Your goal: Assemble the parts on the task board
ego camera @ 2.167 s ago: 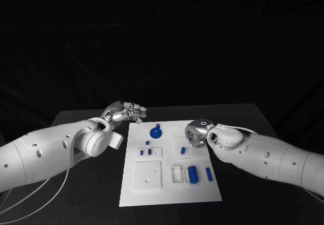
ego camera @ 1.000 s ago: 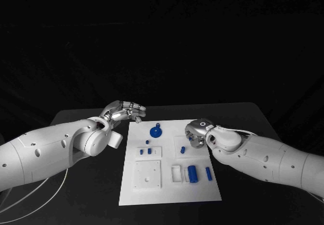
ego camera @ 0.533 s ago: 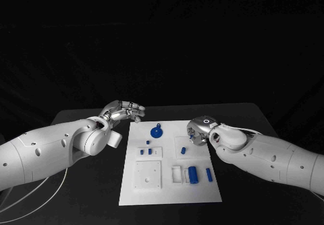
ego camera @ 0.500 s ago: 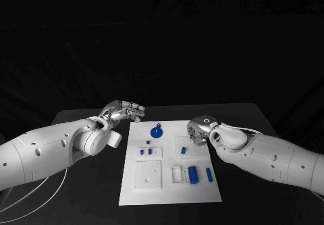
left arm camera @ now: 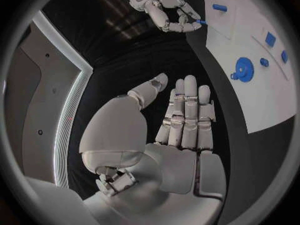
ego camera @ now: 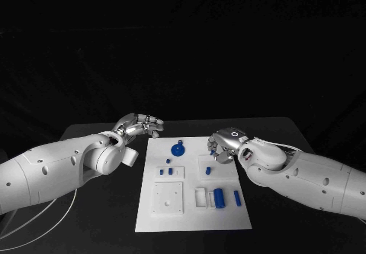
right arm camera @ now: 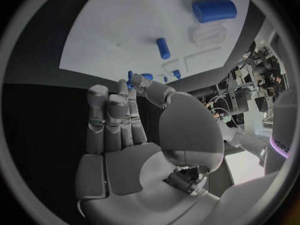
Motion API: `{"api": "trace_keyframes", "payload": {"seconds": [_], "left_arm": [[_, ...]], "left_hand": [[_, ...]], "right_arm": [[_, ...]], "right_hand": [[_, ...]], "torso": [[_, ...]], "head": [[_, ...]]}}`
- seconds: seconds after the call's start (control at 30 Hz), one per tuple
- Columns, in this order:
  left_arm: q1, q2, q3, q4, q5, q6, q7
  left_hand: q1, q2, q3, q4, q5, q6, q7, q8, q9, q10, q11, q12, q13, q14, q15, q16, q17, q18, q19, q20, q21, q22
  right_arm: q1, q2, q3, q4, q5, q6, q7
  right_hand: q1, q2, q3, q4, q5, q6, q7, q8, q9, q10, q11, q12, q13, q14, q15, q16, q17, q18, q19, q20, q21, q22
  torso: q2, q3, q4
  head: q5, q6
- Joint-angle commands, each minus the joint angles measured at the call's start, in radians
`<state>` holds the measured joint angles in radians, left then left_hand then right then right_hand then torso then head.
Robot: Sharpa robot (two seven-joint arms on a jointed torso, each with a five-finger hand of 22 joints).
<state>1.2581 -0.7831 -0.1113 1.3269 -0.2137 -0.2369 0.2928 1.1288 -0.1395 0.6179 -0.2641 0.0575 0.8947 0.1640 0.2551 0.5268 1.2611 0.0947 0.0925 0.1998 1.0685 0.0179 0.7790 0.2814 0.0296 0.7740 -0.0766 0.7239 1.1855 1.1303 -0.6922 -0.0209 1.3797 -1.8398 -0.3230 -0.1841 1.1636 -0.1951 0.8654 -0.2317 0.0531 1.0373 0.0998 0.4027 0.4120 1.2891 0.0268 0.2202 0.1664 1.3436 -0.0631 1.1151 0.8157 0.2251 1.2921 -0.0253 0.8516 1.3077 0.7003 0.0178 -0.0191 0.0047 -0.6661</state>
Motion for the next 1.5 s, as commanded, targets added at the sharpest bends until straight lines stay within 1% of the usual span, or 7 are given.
{"api": "trace_keyframes", "payload": {"seconds": [0.03, 0.23, 0.3, 0.43, 0.67, 1.13, 1.5], "left_arm": [[0.001, 0.006, 0.001, -0.002, 0.015, -0.003, 0.011], [0.001, 0.011, 0.001, -0.006, 0.016, -0.01, 0.009], [0.001, 0.015, 0.001, -0.007, 0.016, -0.016, 0.009], [0.001, 0.021, 0.001, -0.005, 0.02, -0.023, 0.012], [0.002, 0.028, 0.001, -0.004, 0.022, -0.027, 0.014], [0.002, 0.034, 0.001, -0.005, 0.023, -0.023, 0.011], [0.002, 0.034, 0.001, -0.004, 0.023, -0.017, 0.008]], "left_hand": [[-0.004, 0.006, -0.004, 0.0, 0.004, -0.01, -0.001, 0.001, -0.001, -0.005, 0.001, -0.004, -0.001, 0.007, 0.002, -0.006, 0.002, 0.014, 0.007, -0.002, -0.003, 0.002], [-0.003, 0.006, -0.004, 0.0, 0.004, -0.01, -0.001, 0.001, -0.001, -0.005, 0.001, -0.004, -0.001, 0.007, 0.002, -0.007, 0.002, 0.014, 0.007, -0.002, -0.004, 0.002], [-0.003, 0.006, -0.004, 0.0, 0.004, -0.01, -0.001, 0.002, -0.001, -0.005, 0.001, -0.004, -0.001, 0.007, 0.002, -0.007, 0.003, 0.014, 0.007, -0.002, -0.004, 0.002], [-0.004, 0.005, -0.005, 0.001, 0.003, -0.01, -0.001, 0.002, -0.001, -0.005, 0.001, -0.004, -0.001, 0.008, 0.002, -0.008, 0.003, 0.014, 0.008, -0.002, -0.004, 0.002], [-0.005, 0.003, -0.006, 0.001, 0.002, -0.01, -0.001, 0.002, -0.002, -0.005, 0.001, -0.004, -0.001, 0.008, 0.002, -0.009, 0.005, 0.014, 0.008, -0.002, -0.005, 0.002], [-0.005, 0.002, -0.006, 0.002, 0.002, -0.01, 0.0, 0.003, -0.002, -0.005, 0.001, -0.004, -0.001, 0.008, 0.002, -0.011, 0.007, 0.014, 0.008, -0.002, -0.006, 0.002], [-0.005, 0.002, -0.006, 0.003, 0.002, -0.011, 0.0, 0.003, -0.002, -0.005, 0.001, -0.004, -0.001, 0.008, 0.002, -0.013, 0.008, 0.014, 0.008, -0.002, -0.007, 0.003]], "right_arm": [[-0.001, 0.013, 0.0, 0.037, 0.016, 0.007, 0.003], [-0.002, 0.063, -0.005, 0.083, -0.017, 0.026, 0.002], [-0.003, 0.08, -0.016, 0.092, -0.029, 0.032, 0.002], [-0.013, 0.117, -0.049, 0.097, -0.059, 0.035, 0.002], [-0.059, 0.165, -0.071, 0.086, -0.087, 0.039, 0.002], [-0.097, 0.211, -0.092, 0.043, -0.11, 0.056, 0.0], [-0.102, 0.212, -0.094, 0.034, -0.116, 0.063, -0.001]], "right_hand": [[0.001, -0.01, 0.006, 0.001, -0.004, 0.008, 0.003, 0.004, 0.002, 0.015, 0.01, 0.0, 0.002, -0.015, -0.013, 0.006, -0.002, 0.037, 0.022, -0.026, 0.005, 0.017], [0.001, -0.01, 0.007, 0.002, -0.004, 0.007, 0.003, 0.004, 0.002, 0.015, 0.01, 0.0, 0.003, -0.015, -0.013, 0.006, -0.002, 0.037, 0.022, -0.026, 0.005, 0.017], [0.001, -0.009, 0.007, 0.002, -0.004, 0.007, 0.003, 0.004, 0.002, 0.015, 0.01, 0.0, 0.003, -0.015, -0.013, 0.006, -0.003, 0.037, 0.021, -0.026, 0.005, 0.017], [0.002, -0.008, 0.008, 0.003, -0.004, 0.006, 0.003, 0.003, 0.002, 0.014, 0.01, -0.001, 0.004, -0.015, -0.013, 0.006, -0.003, 0.037, 0.021, -0.027, 0.005, 0.017], [0.002, -0.008, 0.009, 0.003, -0.004, 0.005, 0.003, 0.002, 0.002, 0.013, 0.01, -0.003, 0.005, -0.016, -0.012, 0.006, -0.005, 0.037, 0.02, -0.027, 0.005, 0.017], [0.002, -0.007, 0.01, 0.003, -0.004, 0.005, 0.004, 0.002, 0.002, 0.012, 0.01, -0.003, 0.006, -0.017, -0.012, 0.007, -0.006, 0.037, 0.02, -0.028, 0.005, 0.016], [0.003, -0.007, 0.01, 0.002, -0.004, 0.005, 0.004, 0.002, 0.003, 0.012, 0.01, -0.004, 0.007, -0.017, -0.013, 0.007, -0.007, 0.037, 0.02, -0.028, 0.005, 0.016]], "torso": [[-0.001, -0.0001, -0.0004], [0.0, -0.0004, 0.0023], [0.0, -0.0014, 0.002], [0.001, -0.0026, 0.0033], [0.001, -0.0037, 0.0026], [0.001, -0.0016, 0.0012], [0.001, -0.0008, 0.001]], "head": [[0.014, 0.0], [0.042, -0.003], [0.048, -0.004], [0.06, -0.005], [0.077, -0.01], [0.101, -0.03], [0.108, -0.04]]}}
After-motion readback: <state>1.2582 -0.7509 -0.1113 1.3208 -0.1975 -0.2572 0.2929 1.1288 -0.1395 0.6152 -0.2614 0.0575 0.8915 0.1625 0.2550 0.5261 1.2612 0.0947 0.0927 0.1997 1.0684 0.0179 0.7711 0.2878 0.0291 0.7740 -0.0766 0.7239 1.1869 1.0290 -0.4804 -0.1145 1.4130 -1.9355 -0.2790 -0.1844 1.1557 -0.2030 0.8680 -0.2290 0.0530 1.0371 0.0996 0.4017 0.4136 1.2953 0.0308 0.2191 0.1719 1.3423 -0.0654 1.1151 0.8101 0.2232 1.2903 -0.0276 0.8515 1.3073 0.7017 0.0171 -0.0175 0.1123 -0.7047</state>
